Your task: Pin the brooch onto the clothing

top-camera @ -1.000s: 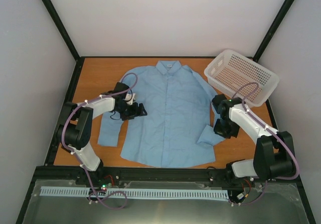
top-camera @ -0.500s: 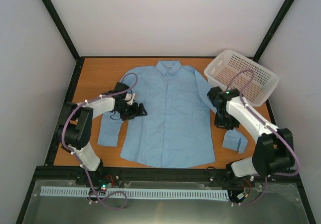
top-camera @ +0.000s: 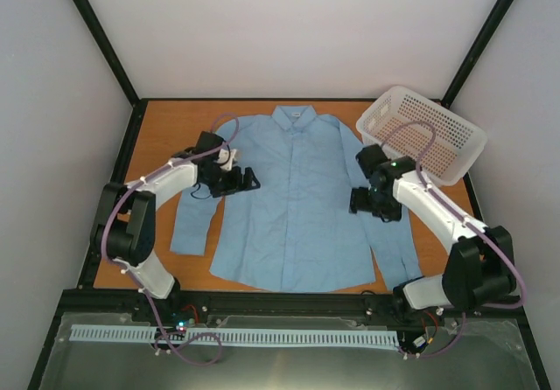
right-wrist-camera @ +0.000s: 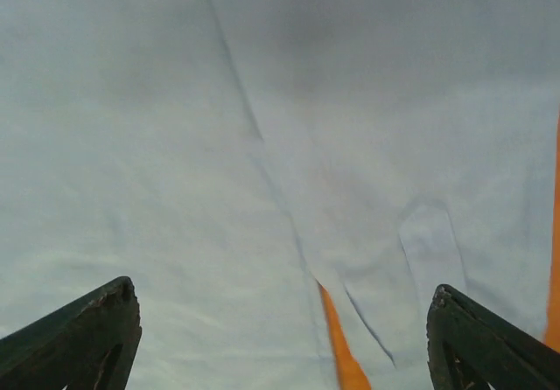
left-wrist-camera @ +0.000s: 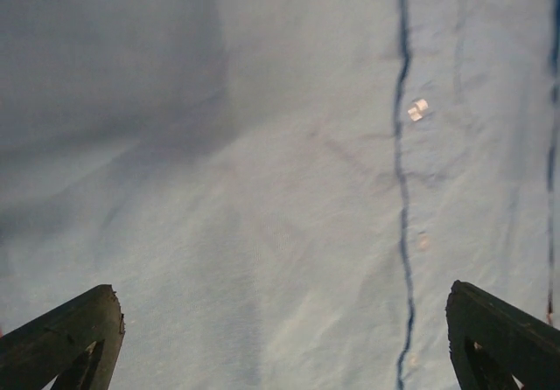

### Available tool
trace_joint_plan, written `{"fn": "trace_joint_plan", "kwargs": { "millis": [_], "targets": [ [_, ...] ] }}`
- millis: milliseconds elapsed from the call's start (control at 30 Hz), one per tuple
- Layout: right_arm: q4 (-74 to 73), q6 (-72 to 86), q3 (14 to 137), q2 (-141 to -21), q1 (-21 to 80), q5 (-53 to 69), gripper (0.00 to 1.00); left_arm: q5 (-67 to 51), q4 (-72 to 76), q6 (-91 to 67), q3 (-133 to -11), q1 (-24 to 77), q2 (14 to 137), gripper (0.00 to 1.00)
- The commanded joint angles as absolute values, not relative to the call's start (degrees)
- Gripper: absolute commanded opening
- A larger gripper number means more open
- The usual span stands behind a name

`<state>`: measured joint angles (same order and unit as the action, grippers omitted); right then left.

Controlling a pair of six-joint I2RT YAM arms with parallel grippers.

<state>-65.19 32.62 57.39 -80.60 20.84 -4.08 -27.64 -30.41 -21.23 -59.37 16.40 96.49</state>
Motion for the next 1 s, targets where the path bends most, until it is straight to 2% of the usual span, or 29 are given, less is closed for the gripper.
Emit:
{"fn": "trace_joint_plan", "kwargs": {
  "millis": [0,200,533,733,967],
  "targets": [
    [-59.5,24.8,62.8,-78.6,20.3,-1.6,0.89,-28.5,-32.5,-21.2,-64.5,16.3,91.4,1.00],
    [-53.6,20.5,64.5,-76.8,20.3,-0.4,1.00,-24.9,-34.4,-23.8,-65.3,16.3,83.3,1.00],
    [-46.7,19.9,61.1,-78.5,17.5,2.5,1.00,-17.2,-39.8,-35.7,-54.5,15.0,68.5,1.00],
    [-46.9,15.9,65.7,-86.2,17.5,4.1,1.00,-14.8,-42.0,-41.1,-51.6,14.3,62.3,1.00],
    [-47.2,17.7,77.9,-95.7,17.1,4.2,1.00,-16.7,-41.6,-40.6,-51.6,13.2,63.5,1.00]
  ]
}}
